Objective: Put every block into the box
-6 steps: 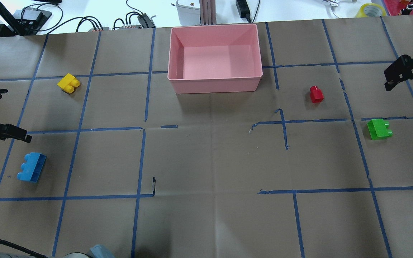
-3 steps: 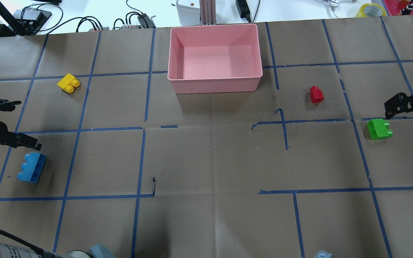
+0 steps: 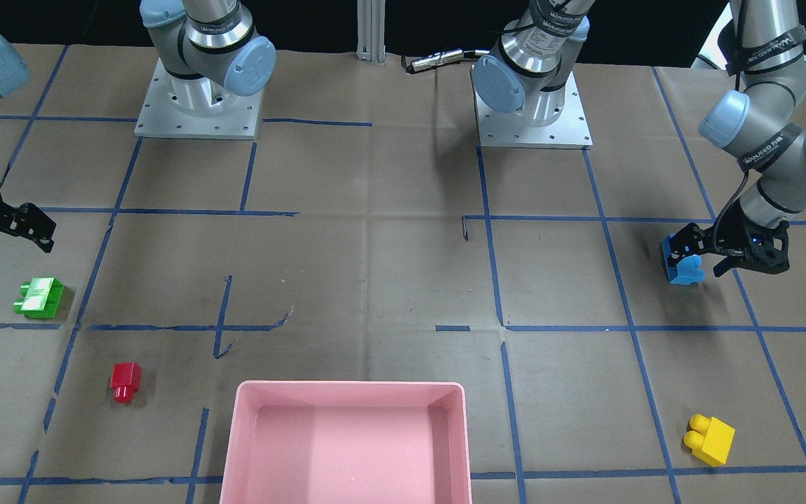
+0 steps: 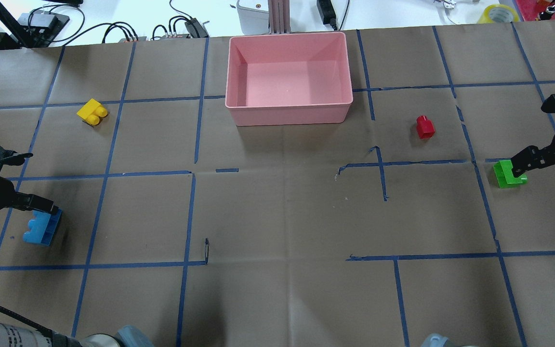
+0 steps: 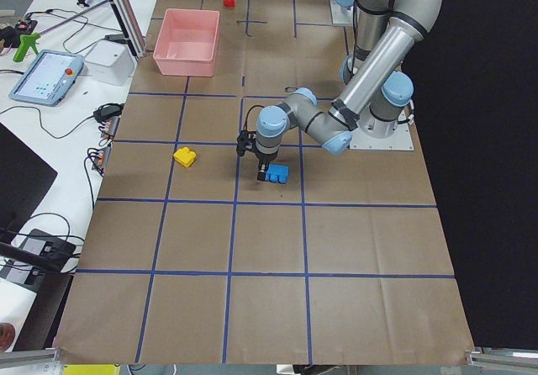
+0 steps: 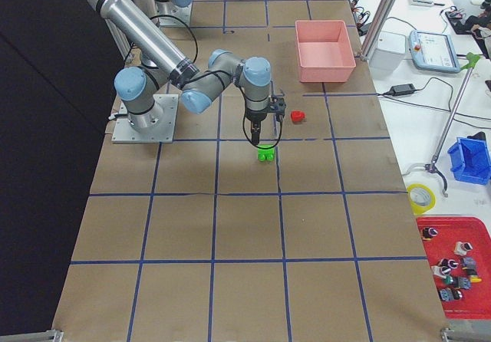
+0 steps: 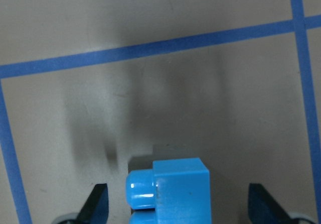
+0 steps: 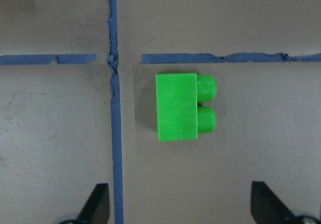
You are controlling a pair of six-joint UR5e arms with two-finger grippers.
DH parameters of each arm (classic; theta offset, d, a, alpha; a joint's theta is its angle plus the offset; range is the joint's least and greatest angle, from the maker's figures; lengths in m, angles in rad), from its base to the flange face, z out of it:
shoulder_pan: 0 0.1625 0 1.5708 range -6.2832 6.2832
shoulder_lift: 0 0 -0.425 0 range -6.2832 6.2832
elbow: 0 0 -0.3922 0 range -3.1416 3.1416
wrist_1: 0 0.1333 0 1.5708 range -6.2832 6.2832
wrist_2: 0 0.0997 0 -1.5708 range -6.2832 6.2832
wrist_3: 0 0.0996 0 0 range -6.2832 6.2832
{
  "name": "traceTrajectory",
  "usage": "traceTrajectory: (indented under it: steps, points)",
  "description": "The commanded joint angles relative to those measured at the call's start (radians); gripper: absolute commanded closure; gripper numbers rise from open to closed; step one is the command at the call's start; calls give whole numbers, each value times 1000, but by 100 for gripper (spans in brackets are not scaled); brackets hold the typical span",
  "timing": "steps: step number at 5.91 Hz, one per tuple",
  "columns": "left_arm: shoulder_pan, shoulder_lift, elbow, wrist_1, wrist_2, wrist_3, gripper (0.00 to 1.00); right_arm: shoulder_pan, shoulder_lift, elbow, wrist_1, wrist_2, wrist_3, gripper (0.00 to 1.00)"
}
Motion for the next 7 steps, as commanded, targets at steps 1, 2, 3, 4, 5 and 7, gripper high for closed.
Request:
traceTrajectory:
  steps: [1,2,3,4,5,7]
  points:
    - [5,-20,-14,3,-1,13,3,-2,108,-19,-53,5,-14,1]
    - [6,-23,-20,3,-1,15,3,-2,128,-29,-57,5,-8,1]
    - [6,-24,-20,1,1,16,6,-2,137,-35,-55,3,-2,1]
    - [9,-24,-20,1,1,16,6,-2,154,-56,-57,5,0,1]
    - [9,-24,-20,1,2,21,16,-2,178,-68,-60,6,0,1]
    - [9,-24,-19,3,5,22,43,0,200,-56,-92,6,0,1]
